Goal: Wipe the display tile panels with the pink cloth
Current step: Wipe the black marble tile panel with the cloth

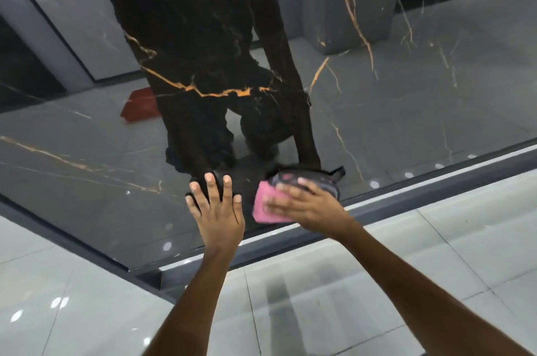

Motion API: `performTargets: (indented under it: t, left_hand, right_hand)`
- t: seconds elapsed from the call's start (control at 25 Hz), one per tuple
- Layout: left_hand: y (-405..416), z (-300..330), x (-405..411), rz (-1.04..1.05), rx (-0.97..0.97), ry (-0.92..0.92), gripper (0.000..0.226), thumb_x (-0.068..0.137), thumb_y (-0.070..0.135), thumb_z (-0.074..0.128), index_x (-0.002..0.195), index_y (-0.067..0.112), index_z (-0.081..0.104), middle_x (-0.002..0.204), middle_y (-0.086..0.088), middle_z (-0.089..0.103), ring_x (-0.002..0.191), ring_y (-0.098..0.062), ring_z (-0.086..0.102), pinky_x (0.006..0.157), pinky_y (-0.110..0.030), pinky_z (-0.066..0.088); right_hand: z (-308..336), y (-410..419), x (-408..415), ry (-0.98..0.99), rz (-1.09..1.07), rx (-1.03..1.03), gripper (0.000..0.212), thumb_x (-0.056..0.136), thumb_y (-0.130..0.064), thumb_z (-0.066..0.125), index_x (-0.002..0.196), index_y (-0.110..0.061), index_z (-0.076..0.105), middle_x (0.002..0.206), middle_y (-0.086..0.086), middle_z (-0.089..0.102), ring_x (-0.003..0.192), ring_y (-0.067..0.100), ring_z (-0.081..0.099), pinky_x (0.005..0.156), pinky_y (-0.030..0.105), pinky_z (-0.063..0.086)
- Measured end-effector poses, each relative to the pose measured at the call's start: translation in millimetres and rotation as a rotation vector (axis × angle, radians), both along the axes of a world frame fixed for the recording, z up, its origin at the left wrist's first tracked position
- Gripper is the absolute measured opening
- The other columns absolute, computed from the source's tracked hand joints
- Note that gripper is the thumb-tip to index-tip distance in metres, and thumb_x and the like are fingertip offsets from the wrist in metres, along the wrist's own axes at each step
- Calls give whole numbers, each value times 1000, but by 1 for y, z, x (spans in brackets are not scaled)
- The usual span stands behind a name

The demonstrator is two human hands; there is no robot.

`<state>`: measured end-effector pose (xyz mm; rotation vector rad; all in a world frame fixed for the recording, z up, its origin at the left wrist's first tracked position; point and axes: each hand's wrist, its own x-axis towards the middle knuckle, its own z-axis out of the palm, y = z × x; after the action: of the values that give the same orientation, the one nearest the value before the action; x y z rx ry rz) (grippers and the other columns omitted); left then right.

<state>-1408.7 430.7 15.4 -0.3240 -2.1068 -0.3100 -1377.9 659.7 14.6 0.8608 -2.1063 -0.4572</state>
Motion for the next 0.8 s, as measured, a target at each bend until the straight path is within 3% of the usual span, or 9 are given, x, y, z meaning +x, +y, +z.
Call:
performTargets:
  t: [0.12,0.16,0.24,0.32,0.36,0.44,0.56,0.72,0.8]
  left_hand:
    - [-1,-9,0,15,-10,41,54,108,37,16,157,24,-3,163,0,-16,150,-27,-16,119,-44,-8]
    - [-2,-12,-1,13,-13,39,54,108,37,16,157,24,-2,164,0,-15,150,-27,-16,119,-45,-7]
    - [-2,-14,-2,-1,-22,33,56,107,40,18,157,25,-2,164,0,-15,150,-27,-16,119,-46,-6]
    - [-2,-10,-2,4,-29,25,61,105,48,21,157,27,-3,163,1,-17,149,-27,-17,119,-46,-7]
    - [-2,-9,-1,6,-30,22,66,103,52,24,157,27,-4,163,1,-17,149,-27,-17,119,-45,-8]
    - [-1,-9,-1,0,-48,40,76,98,55,32,157,26,-6,163,-1,-19,149,-28,-18,119,-46,-8]
    - [-1,-9,-5,13,-52,26,76,99,56,32,157,26,-6,162,0,-20,149,-27,-19,120,-46,-8]
    - [7,-8,17,-5,-10,-82,74,99,48,37,157,25,-2,163,-1,-16,149,-24,-19,118,-54,-1]
    - [13,7,30,-79,38,-99,66,97,39,40,156,24,12,163,3,-12,149,-17,-17,115,-59,1]
  right_hand:
    - [57,-34,-12,116,-37,-627,54,94,-20,54,145,-24,34,154,-1,28,150,20,3,118,46,11]
    - [51,-41,-13,126,-49,-702,52,97,-22,50,146,-24,32,158,-1,21,150,22,2,118,47,12]
    - [-9,-36,-4,97,-94,-450,63,96,-21,50,151,-25,20,163,-3,1,150,24,-1,120,48,6]
    - [-58,-14,10,-113,-71,-25,92,81,-12,68,153,-25,14,163,-4,2,150,21,1,119,46,3]
    - [-62,-3,10,-163,-40,63,100,74,-10,75,152,-26,17,161,-6,12,149,19,8,119,46,5]
    - [-30,5,-2,-79,6,-4,94,73,-16,73,150,-28,21,156,-8,23,147,20,14,119,44,9]
    - [35,16,-17,134,-98,-647,77,85,-29,56,151,-29,18,162,-4,5,149,20,-3,119,38,2]
    - [31,18,-7,33,-167,-1968,74,95,-23,54,153,-8,10,161,13,-1,147,17,-1,116,13,1]
    - [17,-2,-4,-65,-287,-2429,76,98,-17,52,154,-6,1,162,10,-5,147,15,3,118,19,6]
